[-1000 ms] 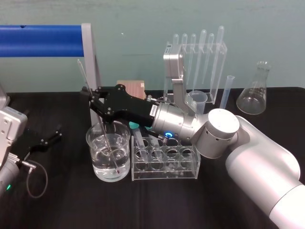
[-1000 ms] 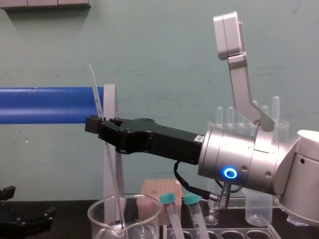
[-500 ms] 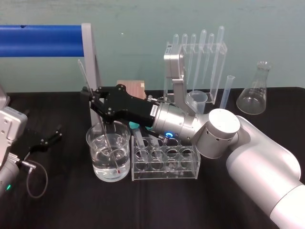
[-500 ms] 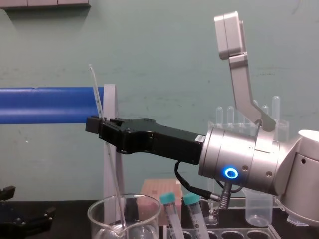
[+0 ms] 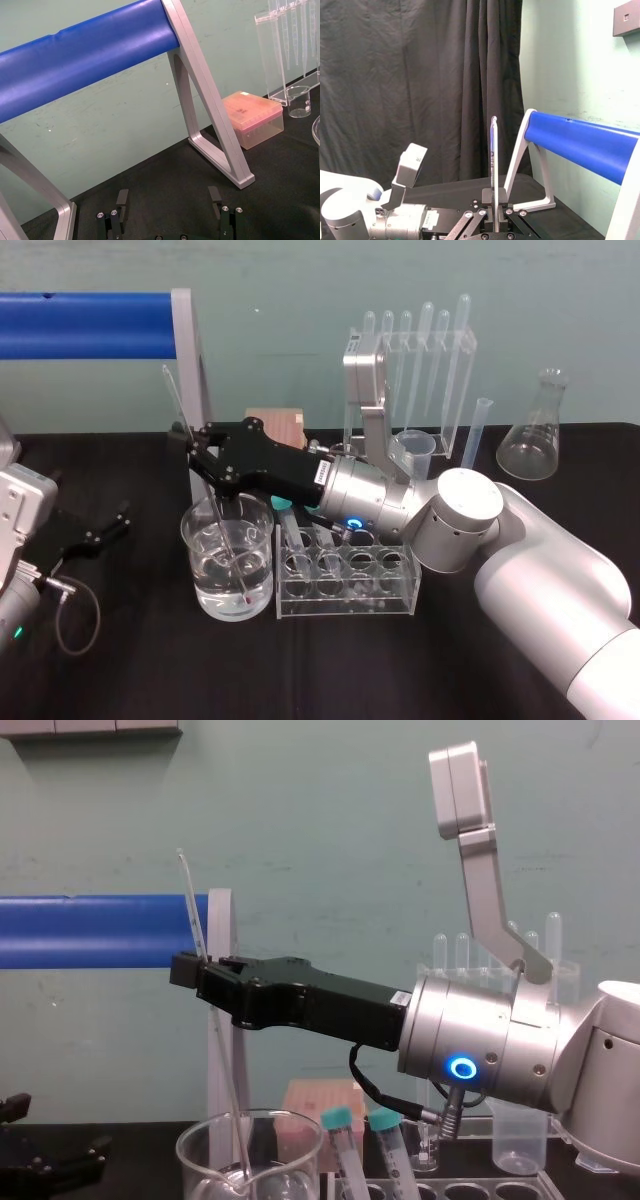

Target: Hold the thermometer with one hand and immerse one end into the beaker, then reinsert it into the test tube rack.

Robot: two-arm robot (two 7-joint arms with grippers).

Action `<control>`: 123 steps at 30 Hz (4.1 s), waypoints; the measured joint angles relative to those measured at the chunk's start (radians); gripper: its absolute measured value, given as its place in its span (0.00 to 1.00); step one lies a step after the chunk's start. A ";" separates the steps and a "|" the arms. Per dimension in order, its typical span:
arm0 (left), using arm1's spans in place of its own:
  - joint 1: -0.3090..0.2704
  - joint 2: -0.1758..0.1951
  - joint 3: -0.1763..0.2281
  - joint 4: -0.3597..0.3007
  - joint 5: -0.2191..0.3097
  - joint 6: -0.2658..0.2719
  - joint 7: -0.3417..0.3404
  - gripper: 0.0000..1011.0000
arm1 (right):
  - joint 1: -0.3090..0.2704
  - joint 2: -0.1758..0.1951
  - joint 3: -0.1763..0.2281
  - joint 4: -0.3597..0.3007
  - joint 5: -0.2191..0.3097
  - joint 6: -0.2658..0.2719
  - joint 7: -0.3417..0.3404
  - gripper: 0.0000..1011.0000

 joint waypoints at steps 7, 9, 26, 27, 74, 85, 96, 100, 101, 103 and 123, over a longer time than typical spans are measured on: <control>0.000 0.000 0.000 0.000 0.000 0.000 0.000 1.00 | -0.003 0.002 -0.001 -0.005 0.000 0.002 -0.001 0.05; 0.000 0.000 0.000 0.000 0.000 0.000 0.000 1.00 | -0.004 0.002 -0.002 -0.006 0.000 0.002 -0.002 0.05; 0.000 0.000 0.000 0.000 0.000 0.000 0.000 1.00 | -0.010 0.005 -0.002 -0.012 0.001 0.005 -0.005 0.05; 0.000 0.000 0.000 0.000 0.000 0.000 0.000 1.00 | -0.010 0.005 -0.002 -0.012 0.002 0.005 -0.004 0.05; 0.000 0.000 0.000 0.000 0.000 0.000 0.000 1.00 | -0.008 0.005 0.001 -0.005 0.003 0.004 -0.004 0.05; 0.000 0.000 0.000 0.000 0.000 0.000 0.000 1.00 | -0.009 0.011 0.008 -0.027 0.005 0.004 -0.009 0.05; 0.000 0.000 0.000 0.000 0.000 0.000 0.000 1.00 | 0.021 0.055 0.071 -0.192 0.105 0.039 0.008 0.05; 0.000 0.000 0.000 0.000 0.000 0.000 0.000 1.00 | 0.023 0.082 0.106 -0.270 0.149 0.060 -0.005 0.05; 0.000 0.000 0.000 0.000 0.000 0.000 0.000 1.00 | 0.023 0.089 0.115 -0.286 0.156 0.061 -0.012 0.05; 0.000 0.000 0.000 0.000 0.000 0.000 0.000 1.00 | 0.020 0.105 0.134 -0.318 0.165 0.059 -0.030 0.05; 0.000 0.000 0.000 0.000 0.000 0.000 0.000 1.00 | -0.238 0.365 0.249 -0.599 0.147 0.156 -0.281 0.05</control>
